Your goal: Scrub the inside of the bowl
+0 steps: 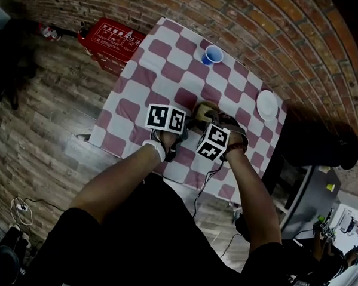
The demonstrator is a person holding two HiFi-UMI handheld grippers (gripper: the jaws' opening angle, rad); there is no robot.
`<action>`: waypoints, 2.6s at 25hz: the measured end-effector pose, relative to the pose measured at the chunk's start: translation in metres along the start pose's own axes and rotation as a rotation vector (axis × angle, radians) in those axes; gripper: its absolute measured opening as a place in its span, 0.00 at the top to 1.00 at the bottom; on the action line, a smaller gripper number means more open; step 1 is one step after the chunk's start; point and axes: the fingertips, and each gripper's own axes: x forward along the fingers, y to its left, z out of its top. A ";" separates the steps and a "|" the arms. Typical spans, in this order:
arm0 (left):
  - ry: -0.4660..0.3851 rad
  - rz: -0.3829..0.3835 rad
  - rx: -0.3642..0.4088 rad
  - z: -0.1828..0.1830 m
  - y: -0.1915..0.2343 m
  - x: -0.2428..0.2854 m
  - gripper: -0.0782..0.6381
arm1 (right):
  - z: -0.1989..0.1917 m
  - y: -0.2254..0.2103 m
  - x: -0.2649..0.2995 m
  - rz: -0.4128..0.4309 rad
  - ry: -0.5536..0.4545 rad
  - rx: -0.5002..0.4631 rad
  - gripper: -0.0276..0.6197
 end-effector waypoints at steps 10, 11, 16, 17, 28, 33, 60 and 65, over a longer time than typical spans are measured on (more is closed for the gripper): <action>0.003 -0.008 -0.008 0.001 0.000 0.001 0.78 | -0.001 0.009 -0.001 0.039 0.009 -0.051 0.80; 0.005 -0.008 -0.008 0.001 -0.001 0.002 0.78 | 0.000 0.008 0.002 0.039 0.007 -0.033 0.80; 0.002 -0.012 -0.013 0.001 -0.002 0.002 0.78 | -0.006 -0.002 0.005 0.026 0.017 0.020 0.80; 0.002 -0.012 -0.012 0.001 -0.002 0.002 0.78 | -0.009 -0.003 0.003 0.015 0.030 -0.006 0.80; -0.010 -0.018 -0.009 0.006 -0.003 -0.003 0.78 | -0.002 0.012 -0.002 0.050 0.033 -0.142 0.80; -0.020 -0.020 -0.013 0.006 -0.003 -0.008 0.78 | 0.012 0.002 0.002 0.052 -0.029 0.058 0.80; -0.222 0.069 0.388 0.054 -0.018 -0.121 0.78 | -0.020 -0.071 -0.093 -0.210 -0.477 0.805 0.80; -0.285 0.113 0.690 0.051 -0.067 -0.164 0.78 | -0.046 -0.074 -0.163 -0.276 -0.692 1.136 0.80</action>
